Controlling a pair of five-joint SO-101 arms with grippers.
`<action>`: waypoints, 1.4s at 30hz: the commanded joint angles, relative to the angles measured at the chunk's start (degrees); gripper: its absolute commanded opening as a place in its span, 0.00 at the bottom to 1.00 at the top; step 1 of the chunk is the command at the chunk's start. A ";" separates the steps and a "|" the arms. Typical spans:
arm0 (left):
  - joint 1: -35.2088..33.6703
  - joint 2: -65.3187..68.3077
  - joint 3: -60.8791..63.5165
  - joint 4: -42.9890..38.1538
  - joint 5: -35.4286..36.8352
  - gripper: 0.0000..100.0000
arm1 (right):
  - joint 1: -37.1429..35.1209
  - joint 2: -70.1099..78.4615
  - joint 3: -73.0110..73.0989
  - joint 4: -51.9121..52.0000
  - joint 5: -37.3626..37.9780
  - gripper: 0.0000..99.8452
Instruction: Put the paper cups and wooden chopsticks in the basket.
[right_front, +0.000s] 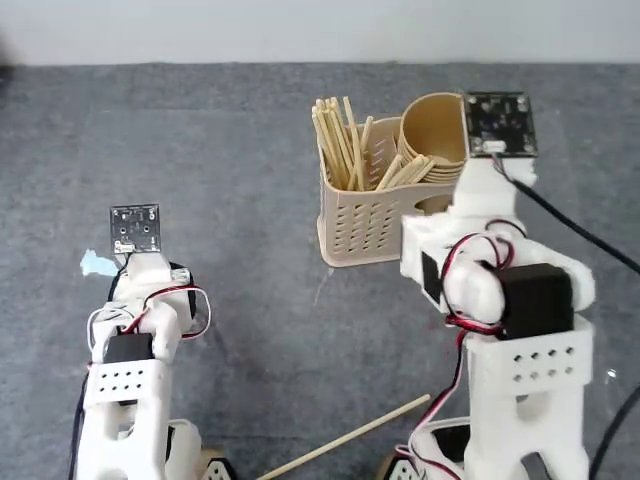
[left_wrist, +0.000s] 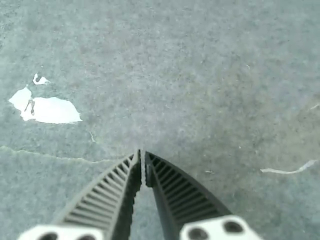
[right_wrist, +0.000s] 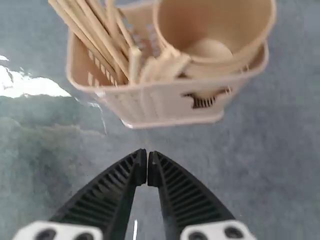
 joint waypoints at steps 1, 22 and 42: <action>0.26 -1.76 -0.40 -1.32 -0.35 0.01 | 3.38 -0.57 -2.81 6.99 -0.62 0.02; -3.60 -1.76 -2.07 -1.14 -0.44 0.01 | 6.64 -17.71 32.18 2.15 33.76 0.02; -12.04 -1.67 -3.56 -1.32 -4.48 0.01 | -33.63 -17.89 53.45 -10.24 37.01 0.03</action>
